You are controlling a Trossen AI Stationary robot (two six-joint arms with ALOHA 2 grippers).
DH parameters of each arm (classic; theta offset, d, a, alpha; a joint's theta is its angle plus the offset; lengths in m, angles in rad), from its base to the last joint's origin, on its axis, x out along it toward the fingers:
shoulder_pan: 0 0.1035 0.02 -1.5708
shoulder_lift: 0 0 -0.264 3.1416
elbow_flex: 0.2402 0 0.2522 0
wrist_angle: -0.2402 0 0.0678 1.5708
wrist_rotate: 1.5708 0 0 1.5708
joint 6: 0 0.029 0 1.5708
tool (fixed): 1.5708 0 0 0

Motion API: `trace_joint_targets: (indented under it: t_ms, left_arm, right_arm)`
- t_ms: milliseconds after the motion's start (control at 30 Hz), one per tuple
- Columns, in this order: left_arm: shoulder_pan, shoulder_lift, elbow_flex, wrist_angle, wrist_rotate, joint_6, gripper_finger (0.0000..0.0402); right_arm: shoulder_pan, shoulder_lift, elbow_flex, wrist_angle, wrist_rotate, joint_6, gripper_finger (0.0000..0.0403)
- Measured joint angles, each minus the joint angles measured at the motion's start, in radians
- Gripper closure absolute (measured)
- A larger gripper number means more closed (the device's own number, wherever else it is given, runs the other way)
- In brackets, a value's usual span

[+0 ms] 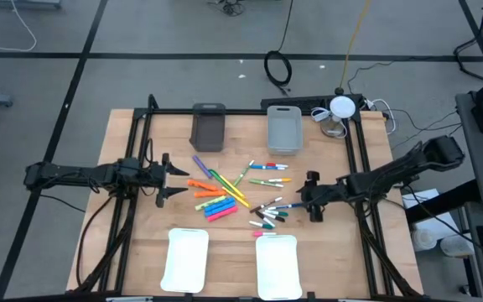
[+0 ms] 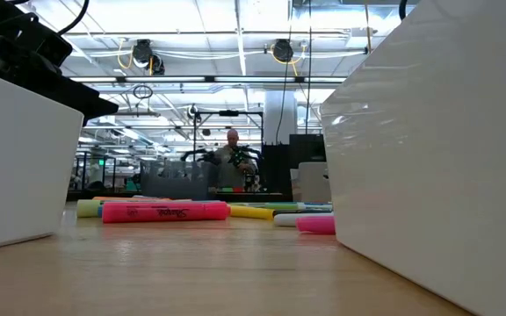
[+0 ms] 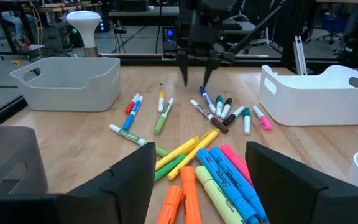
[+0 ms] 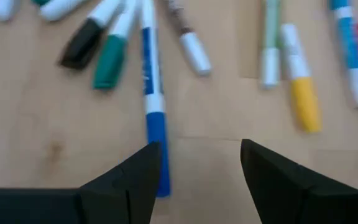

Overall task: Pick & Place Markers
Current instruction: Put the dark blue marker pen into the gray bin

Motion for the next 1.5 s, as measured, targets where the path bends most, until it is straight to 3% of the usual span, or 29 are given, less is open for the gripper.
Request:
trace_joint_targets:
  t_ms: [233,600,867,1200,1500]
  left_arm:
    - [0.0,0.0,0.0,0.0,0.0,0.0,0.0151]
    - [0.0,0.0,0.0,0.0,0.0,0.0,0.0151]
    - [0.0,0.0,0.0,0.0,0.0,0.0,0.0151]
    - [0.0,0.0,0.0,0.0,0.0,0.0,0.0151]
    - [0.0,0.0,0.0,0.0,0.0,0.0,0.0151]
  right_arm:
    - [0.015,0.067,0.002,0.03,-0.012,0.002,0.0197]
    - [0.015,0.069,0.002,0.038,-0.021,-0.069,0.0213]
    - [0.013,0.069,0.002,0.028,-0.117,-0.034,0.0276]
    - [0.014,0.069,-0.016,0.019,-0.065,-0.02,0.0382]
    - [0.025,0.066,-0.022,0.12,-0.029,-0.027,0.0382]
